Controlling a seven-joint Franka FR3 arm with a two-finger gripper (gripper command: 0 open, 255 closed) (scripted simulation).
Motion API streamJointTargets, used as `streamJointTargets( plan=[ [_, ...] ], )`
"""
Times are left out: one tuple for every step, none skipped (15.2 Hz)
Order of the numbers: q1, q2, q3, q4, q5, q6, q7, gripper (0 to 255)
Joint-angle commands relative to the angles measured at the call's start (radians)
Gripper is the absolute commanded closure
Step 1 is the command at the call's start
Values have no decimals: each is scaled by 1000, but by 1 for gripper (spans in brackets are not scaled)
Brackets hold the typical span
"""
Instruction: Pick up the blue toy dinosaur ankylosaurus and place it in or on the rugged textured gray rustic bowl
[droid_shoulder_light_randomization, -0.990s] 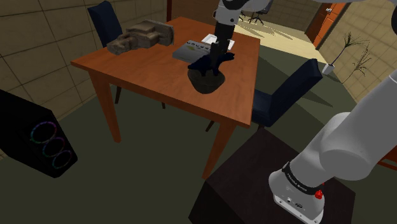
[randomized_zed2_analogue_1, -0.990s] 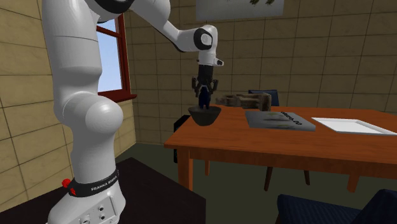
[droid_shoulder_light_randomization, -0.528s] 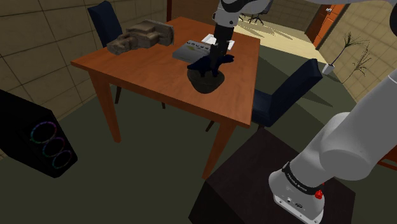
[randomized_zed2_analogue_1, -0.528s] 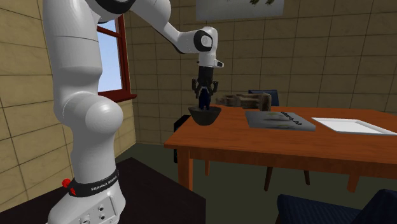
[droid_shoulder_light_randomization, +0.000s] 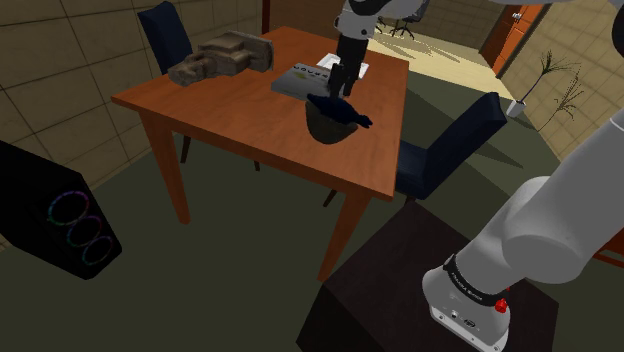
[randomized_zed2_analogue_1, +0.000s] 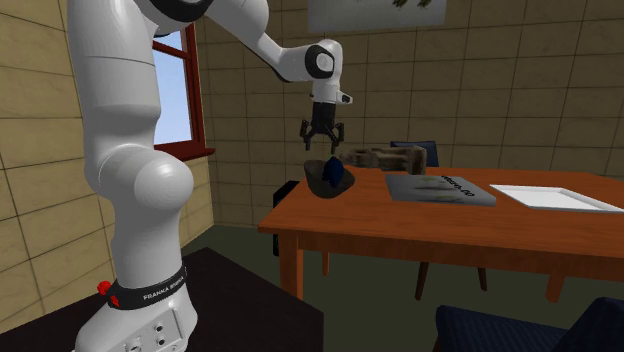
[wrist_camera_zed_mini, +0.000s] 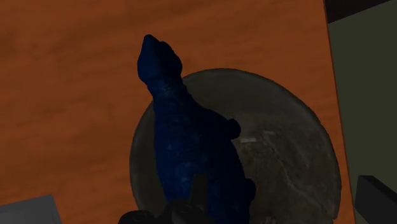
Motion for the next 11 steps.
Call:
streamJointTargets(
  plan=[
    [-1,-5,-1,45,-2,-50,1,0],
    [-2,-5,-2,79,-2,-84,1,0],
    [-3,-3,-3,106,-2,-110,2,0],
    [-3,-3,-3,106,-2,-110,2,0],
    [-3,-4,-3,106,-2,-110,2,0],
    [-3,-3,-3,106,-2,-110,2,0],
    [-3,-3,-3,106,-2,-110,2,0],
    [-3,-3,-3,106,-2,-110,2,0],
    [-3,-3,-3,106,-2,-110,2,0],
    [-3,-3,-3,106,-2,-110,2,0],
    [-3,-3,-3,106,-2,-110,2,0]
  ],
)
